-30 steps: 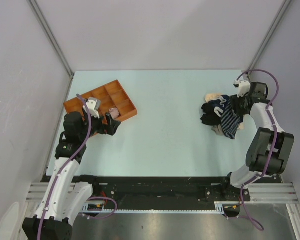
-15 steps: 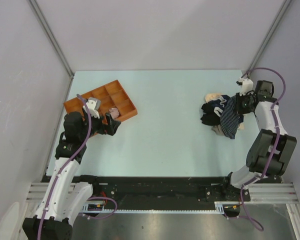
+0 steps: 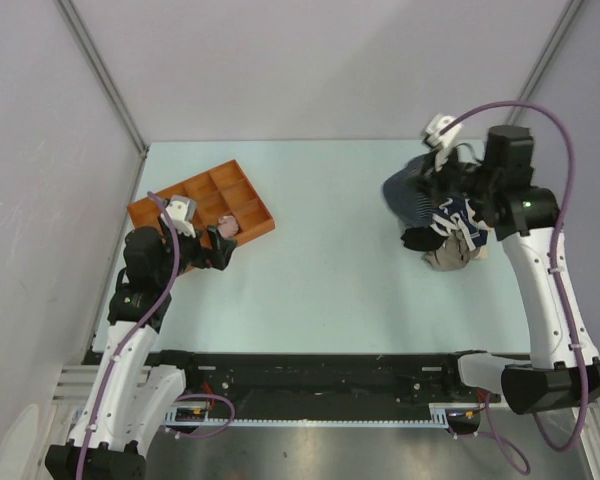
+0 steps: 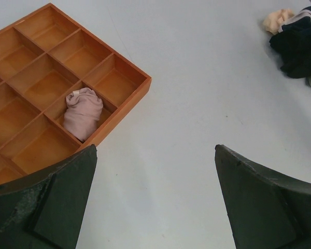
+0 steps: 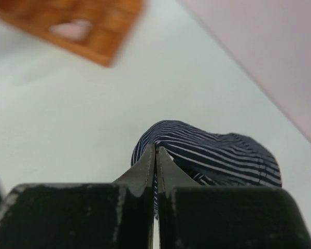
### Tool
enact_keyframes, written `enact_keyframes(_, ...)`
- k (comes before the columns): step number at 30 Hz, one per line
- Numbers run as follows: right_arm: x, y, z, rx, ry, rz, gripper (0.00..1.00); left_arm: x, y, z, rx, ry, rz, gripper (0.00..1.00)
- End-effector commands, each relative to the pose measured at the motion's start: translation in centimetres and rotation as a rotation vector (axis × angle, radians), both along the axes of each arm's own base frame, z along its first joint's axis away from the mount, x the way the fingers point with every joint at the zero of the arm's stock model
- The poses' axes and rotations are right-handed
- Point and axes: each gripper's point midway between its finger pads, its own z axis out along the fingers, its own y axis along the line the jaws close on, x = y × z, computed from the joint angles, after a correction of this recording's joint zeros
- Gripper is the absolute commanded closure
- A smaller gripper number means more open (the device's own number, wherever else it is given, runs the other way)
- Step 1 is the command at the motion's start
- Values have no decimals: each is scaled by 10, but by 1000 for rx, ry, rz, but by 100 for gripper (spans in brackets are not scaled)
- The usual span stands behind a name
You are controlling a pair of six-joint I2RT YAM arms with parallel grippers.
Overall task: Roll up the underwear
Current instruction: Pick up the underwear, then place the underwear at the center of the board.
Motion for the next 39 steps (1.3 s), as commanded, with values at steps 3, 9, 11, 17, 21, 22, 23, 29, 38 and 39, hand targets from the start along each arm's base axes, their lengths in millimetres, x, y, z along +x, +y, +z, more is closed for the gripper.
enact_keyframes(3,-85,107,-39,103,186,588,99,4,18,12,-14,-44,123,0)
enact_keyframes(9,-17,77,-152,-43,424,221,73,3,5,7,-32,-27,46,0)
enact_keyframes(11,1,55,-188,-120,475,98,61,-3,-17,7,-69,-19,-88,0)
enact_keyframes(17,-15,46,-207,-64,500,239,53,-18,-62,-4,-127,67,-345,3)
enact_keyframes(21,-109,73,-210,-95,435,753,53,-42,-109,-18,-29,88,-489,4)
enact_keyframes(22,-123,76,-215,-55,412,808,53,-62,-134,-23,0,83,-581,3)
enact_keyframes(23,-124,76,-216,-71,355,837,52,-68,-146,-30,16,100,-608,3)
enact_keyframes(29,-88,41,-211,-29,349,613,52,-109,-234,-69,21,202,-653,8)
enact_keyframes(38,-81,11,-193,62,314,492,52,-149,-348,-120,279,252,-575,20)
enact_keyframes(39,-81,11,-192,62,313,491,52,-155,-347,-128,332,256,-580,21)
